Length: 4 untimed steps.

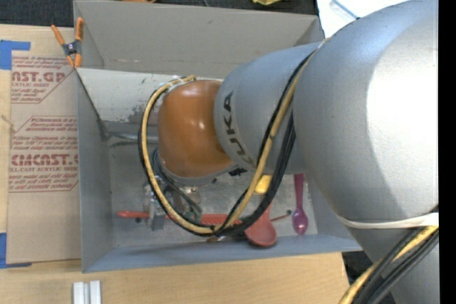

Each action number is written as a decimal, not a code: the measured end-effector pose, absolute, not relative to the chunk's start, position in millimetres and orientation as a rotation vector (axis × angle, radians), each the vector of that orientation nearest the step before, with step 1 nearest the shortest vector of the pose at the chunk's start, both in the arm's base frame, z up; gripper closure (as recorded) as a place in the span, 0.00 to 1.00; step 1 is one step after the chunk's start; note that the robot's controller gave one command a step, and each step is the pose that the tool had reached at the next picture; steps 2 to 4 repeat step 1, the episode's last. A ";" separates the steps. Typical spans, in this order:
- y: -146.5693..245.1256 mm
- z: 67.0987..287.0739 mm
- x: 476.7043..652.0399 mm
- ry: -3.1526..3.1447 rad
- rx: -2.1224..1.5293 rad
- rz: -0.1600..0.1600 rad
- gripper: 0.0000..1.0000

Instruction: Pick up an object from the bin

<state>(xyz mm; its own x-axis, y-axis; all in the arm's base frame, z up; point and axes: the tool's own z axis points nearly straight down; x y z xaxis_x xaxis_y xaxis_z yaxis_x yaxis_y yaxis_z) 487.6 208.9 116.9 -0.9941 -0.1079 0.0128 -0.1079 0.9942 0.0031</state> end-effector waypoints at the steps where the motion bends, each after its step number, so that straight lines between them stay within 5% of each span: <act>1: 209.8 147.8 489.4 -3.131 0.169 -0.009 1.00; 4: 209.8 147.8 489.4 -3.131 0.169 -0.009 1.00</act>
Offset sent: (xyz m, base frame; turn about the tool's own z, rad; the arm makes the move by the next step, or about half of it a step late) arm 0.0014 0.0007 0.0322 0.0001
